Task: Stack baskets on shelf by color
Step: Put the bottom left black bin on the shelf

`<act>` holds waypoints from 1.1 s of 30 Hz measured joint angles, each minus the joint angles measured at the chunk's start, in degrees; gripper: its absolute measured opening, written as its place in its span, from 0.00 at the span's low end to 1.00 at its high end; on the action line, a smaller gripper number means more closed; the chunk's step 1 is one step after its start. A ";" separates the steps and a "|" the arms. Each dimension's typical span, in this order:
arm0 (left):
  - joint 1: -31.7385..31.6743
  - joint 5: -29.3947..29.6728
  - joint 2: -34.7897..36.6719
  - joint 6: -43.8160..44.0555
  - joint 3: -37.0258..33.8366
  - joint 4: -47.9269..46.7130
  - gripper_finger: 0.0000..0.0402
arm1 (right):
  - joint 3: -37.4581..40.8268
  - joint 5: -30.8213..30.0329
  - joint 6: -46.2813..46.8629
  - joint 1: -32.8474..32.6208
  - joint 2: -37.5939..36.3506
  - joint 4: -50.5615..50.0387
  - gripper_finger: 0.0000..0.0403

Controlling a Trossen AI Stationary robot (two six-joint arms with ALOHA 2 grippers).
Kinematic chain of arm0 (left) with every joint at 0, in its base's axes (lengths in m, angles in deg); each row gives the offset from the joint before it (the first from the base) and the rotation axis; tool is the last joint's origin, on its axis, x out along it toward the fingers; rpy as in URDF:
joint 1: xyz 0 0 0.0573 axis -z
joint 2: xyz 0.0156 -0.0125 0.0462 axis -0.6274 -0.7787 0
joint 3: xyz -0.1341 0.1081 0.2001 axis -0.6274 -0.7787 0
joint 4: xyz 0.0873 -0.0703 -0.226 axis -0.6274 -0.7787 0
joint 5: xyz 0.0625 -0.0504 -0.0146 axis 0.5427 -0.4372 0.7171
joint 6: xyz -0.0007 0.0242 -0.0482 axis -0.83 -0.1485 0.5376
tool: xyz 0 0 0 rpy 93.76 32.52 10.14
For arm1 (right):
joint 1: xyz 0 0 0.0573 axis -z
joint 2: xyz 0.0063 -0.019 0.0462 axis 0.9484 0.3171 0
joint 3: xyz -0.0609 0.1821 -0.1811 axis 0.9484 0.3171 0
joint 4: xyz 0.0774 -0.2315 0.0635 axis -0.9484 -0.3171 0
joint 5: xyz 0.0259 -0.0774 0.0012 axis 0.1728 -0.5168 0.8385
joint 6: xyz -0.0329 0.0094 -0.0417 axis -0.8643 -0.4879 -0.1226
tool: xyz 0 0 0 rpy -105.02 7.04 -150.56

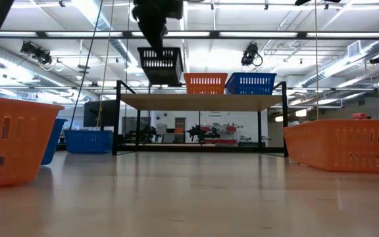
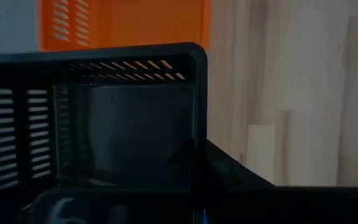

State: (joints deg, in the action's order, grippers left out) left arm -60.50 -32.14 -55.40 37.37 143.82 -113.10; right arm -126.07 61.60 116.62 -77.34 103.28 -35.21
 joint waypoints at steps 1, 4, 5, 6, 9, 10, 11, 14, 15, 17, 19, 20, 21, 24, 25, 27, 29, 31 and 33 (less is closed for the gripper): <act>-0.31 -0.75 -0.48 -0.02 0.00 -0.48 0.03 | 0.00 -0.02 0.05 0.00 0.00 0.01 0.57; -0.76 -1.25 -2.15 -0.55 0.00 -2.22 0.03 | 0.00 -0.04 0.07 0.00 -0.01 -0.01 0.57; -0.75 -1.25 -2.70 -0.64 0.00 -2.50 0.03 | 0.00 -0.04 0.07 0.00 -0.01 0.01 0.57; -0.73 -1.26 -3.21 -0.60 0.00 -2.57 0.03 | 0.00 -0.04 0.07 0.00 -0.01 -0.01 0.57; -1.07 -1.97 -4.48 0.01 0.00 -2.51 0.04 | 0.00 -0.02 0.07 0.00 -0.01 -0.01 0.57; -1.12 -2.57 -4.84 0.16 0.00 -2.49 0.05 | 0.00 0.00 0.07 0.00 -0.01 -0.01 0.57; -1.13 -3.04 -5.16 0.48 0.00 -2.49 0.06 | 0.00 0.01 0.07 0.00 -0.01 -0.01 0.57; -1.15 -3.18 -5.37 1.54 0.00 -2.46 0.09 | 0.00 0.25 0.07 0.00 -0.01 -0.01 0.57; -1.13 -3.15 -5.33 1.51 0.00 -2.46 0.10 | 0.00 0.29 0.09 0.00 -0.01 -0.01 0.57; -1.13 -3.15 -5.33 1.56 0.00 -2.55 0.11 | 0.00 0.44 0.09 -0.02 -0.01 -0.01 0.57; -1.30 -3.13 -5.33 1.77 0.02 -3.50 0.13 | 0.00 0.44 0.09 0.00 -0.01 -0.01 0.57; -1.41 -3.12 -5.33 1.75 0.02 -4.38 0.14 | 0.00 0.44 0.08 0.00 -0.01 -0.01 0.57; -1.68 -2.93 -5.33 1.66 0.02 -5.05 0.16 | 0.00 0.44 0.07 0.00 -0.01 -0.01 0.57; -1.78 -1.61 -5.33 1.54 0.02 -5.55 0.19 | 0.00 0.46 0.07 0.00 -0.01 -0.01 0.57; -1.78 -0.91 -5.33 1.55 0.02 -5.53 0.20 | 0.00 0.46 0.07 0.00 0.00 -0.01 0.57; -1.70 1.46 -5.24 1.78 0.02 -5.95 0.22 | 0.00 0.46 0.04 0.00 0.00 -0.02 0.57; -1.35 4.18 -5.06 2.66 0.04 -6.79 0.24 | 0.00 0.46 0.02 0.00 -0.01 -0.01 0.57; -0.98 4.89 -4.77 3.17 0.20 -8.36 0.26 | 0.00 0.61 0.00 0.00 -0.01 -0.03 0.57; -0.25 4.96 -4.06 3.83 0.22 -8.93 0.27 | 0.00 1.79 -0.39 0.00 -0.01 -0.20 0.57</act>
State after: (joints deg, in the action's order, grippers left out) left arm -60.74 -27.18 -59.46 41.20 144.04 -122.03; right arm -126.07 63.40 116.23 -77.34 103.27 -35.41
